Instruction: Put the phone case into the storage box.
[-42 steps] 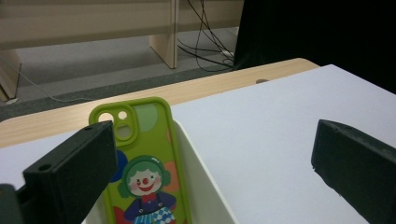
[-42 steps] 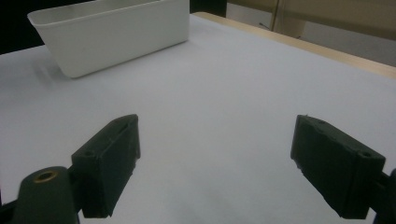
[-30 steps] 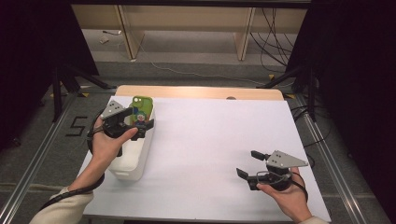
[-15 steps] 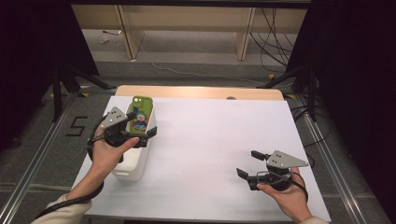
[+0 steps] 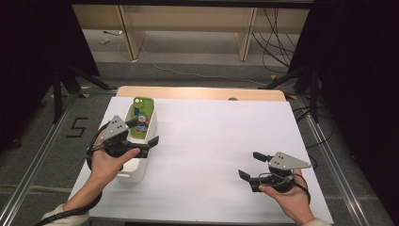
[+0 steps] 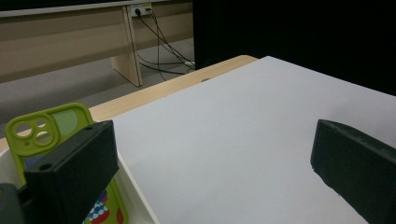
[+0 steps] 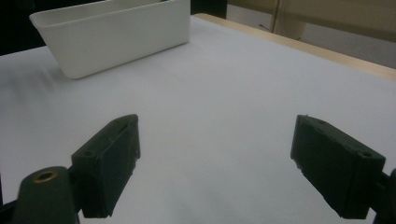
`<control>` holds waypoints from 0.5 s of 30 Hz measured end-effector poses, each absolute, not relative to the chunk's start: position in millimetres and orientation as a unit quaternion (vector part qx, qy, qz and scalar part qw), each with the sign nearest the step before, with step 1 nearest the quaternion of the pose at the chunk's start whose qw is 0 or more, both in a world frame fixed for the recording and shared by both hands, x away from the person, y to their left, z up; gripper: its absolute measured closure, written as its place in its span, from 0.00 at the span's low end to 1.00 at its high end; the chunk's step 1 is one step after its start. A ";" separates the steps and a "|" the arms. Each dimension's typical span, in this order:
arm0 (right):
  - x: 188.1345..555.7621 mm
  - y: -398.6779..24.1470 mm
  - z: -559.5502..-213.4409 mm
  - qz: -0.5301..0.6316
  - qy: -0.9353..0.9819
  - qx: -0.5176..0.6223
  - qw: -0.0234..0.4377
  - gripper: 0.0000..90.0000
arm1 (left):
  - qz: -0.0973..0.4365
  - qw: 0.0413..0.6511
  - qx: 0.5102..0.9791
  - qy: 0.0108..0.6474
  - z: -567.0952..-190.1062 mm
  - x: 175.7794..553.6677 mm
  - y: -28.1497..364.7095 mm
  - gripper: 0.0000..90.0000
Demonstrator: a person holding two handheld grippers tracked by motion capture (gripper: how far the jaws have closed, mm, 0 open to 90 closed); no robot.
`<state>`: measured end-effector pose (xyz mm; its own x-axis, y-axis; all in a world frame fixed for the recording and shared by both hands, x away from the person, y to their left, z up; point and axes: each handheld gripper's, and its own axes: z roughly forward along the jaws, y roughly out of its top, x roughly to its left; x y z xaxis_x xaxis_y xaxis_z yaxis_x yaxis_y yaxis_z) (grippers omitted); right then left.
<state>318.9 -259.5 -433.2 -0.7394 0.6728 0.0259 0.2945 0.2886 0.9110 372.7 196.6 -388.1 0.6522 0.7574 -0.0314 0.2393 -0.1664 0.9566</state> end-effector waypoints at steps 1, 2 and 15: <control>318.8 -259.5 -433.1 0.509 0.782 0.310 0.185 0.18 | 0.237 0.548 0.725 0.342 -388.2 371.3 196.4 0.00; 318.8 -259.4 -433.2 0.509 0.781 0.310 0.185 0.18 | 0.238 0.549 0.726 0.340 -388.3 370.5 196.5 0.00; 318.6 -259.2 -433.0 0.511 0.781 0.308 0.185 0.18 | 0.239 0.551 0.731 0.324 -393.0 356.5 196.7 0.00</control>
<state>318.6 -259.2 -433.0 -0.7415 0.6705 0.0261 0.2919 0.2872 0.9123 356.5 196.7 -393.0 0.6754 0.7374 -0.0091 0.2108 -0.1813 0.9606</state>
